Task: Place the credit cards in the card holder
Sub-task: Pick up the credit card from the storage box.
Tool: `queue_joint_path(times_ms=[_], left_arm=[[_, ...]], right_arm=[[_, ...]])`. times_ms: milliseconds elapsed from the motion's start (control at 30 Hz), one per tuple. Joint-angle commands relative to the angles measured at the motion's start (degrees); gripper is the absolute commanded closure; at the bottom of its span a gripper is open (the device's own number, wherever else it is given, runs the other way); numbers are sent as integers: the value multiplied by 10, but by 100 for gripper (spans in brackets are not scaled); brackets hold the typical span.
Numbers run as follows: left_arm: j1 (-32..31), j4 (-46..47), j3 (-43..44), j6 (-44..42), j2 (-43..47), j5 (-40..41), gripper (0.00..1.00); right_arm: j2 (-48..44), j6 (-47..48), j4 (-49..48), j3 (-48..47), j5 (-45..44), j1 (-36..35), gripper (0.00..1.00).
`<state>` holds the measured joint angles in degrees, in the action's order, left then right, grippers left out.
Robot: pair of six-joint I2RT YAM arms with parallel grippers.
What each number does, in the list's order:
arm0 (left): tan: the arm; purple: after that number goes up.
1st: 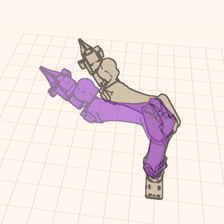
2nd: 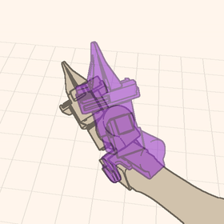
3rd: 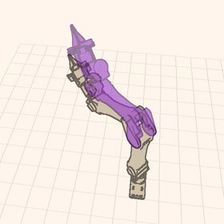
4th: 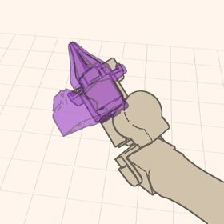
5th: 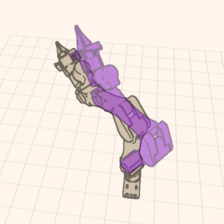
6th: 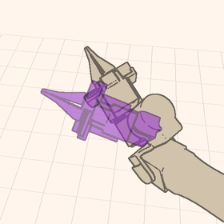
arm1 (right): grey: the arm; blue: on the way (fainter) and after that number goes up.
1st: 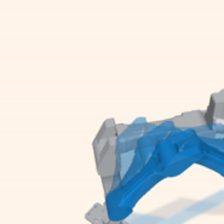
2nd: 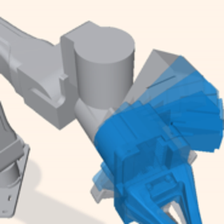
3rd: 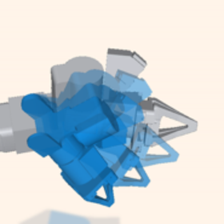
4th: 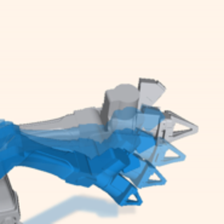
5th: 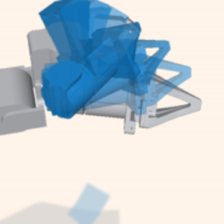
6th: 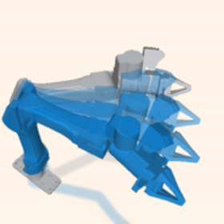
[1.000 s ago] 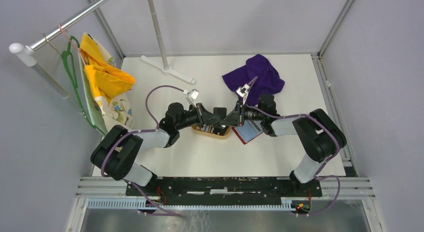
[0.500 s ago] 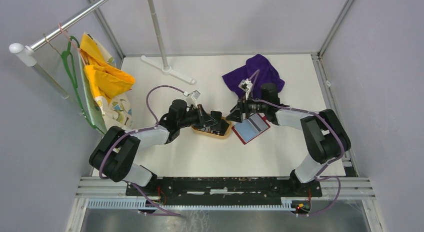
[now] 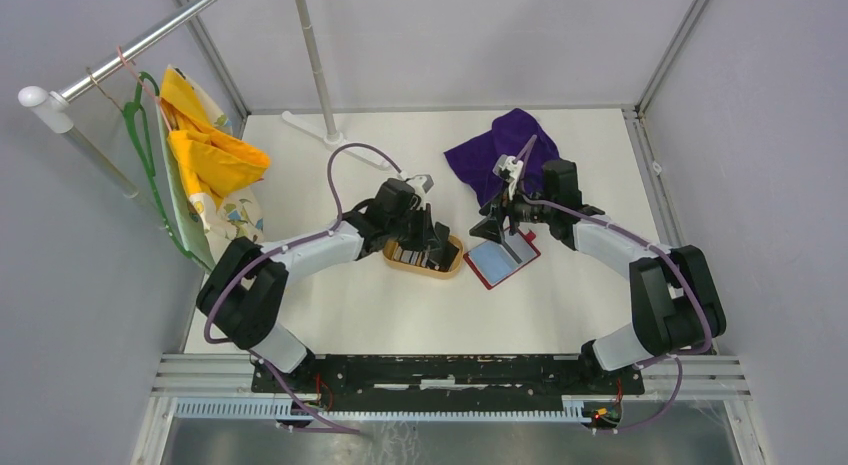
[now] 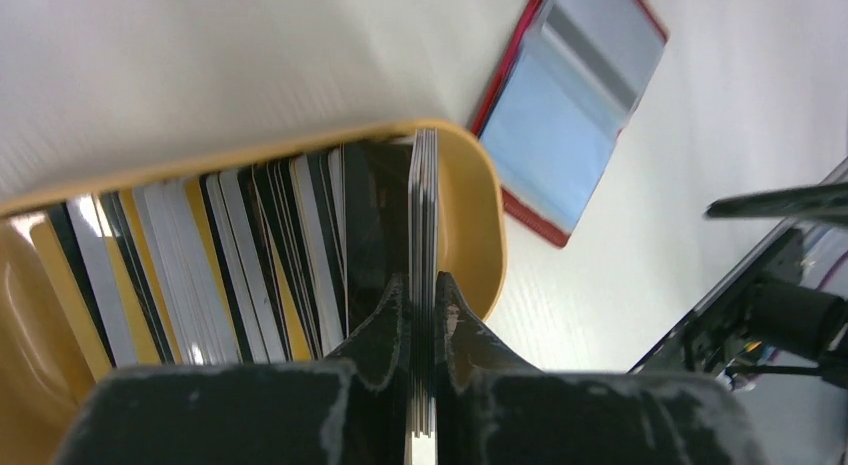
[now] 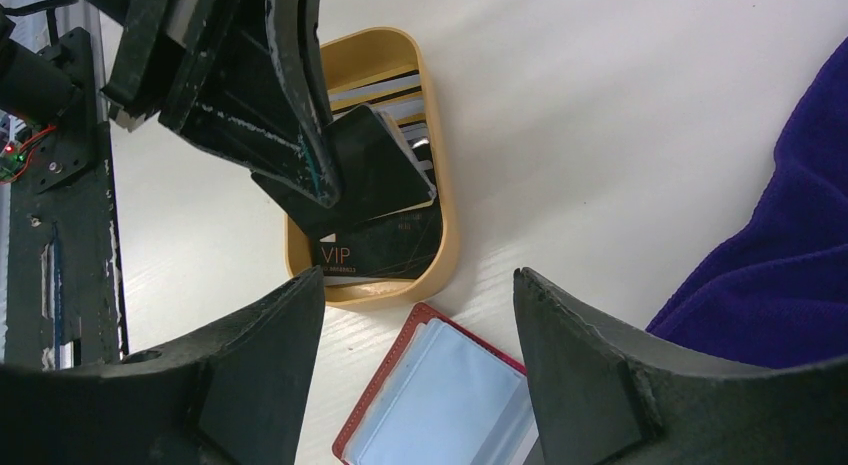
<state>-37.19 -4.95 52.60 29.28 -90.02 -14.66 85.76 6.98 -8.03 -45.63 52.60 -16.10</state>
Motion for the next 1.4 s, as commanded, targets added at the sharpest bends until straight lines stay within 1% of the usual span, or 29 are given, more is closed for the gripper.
queue_joint_path(times_ms=[0, 467, 600, 767, 967, 1167, 1233, 1367], left_arm=[[-10, -55, 24, -41, 4, 32, 98], [-15, -13, 31, -27, -48, -20, 96], [-23, -2, 33, -19, -57, -30, 88], [-34, -5, 39, -16, -64, -20, 80], [-41, -39, 51, -25, -57, 28, 72], [-54, -81, 75, -39, -50, 78, 71], [-55, -84, 78, -39, -47, 75, 71], [-55, -71, 76, -31, -40, 42, 72]], right_arm=[[-8, 17, 3, -10, 18, 4, 25], [-3, 14, 1, -9, 32, 5, 25], [-2, 12, 2, -10, 36, 5, 25], [-2, 11, 1, -10, 40, 7, 25], [-2, 9, 0, -10, 45, 6, 25], [-1, 8, 0, -11, 48, 7, 25], [-1, 8, 1, -10, 47, 7, 25], [-1, 8, 0, -10, 49, 7, 25]])
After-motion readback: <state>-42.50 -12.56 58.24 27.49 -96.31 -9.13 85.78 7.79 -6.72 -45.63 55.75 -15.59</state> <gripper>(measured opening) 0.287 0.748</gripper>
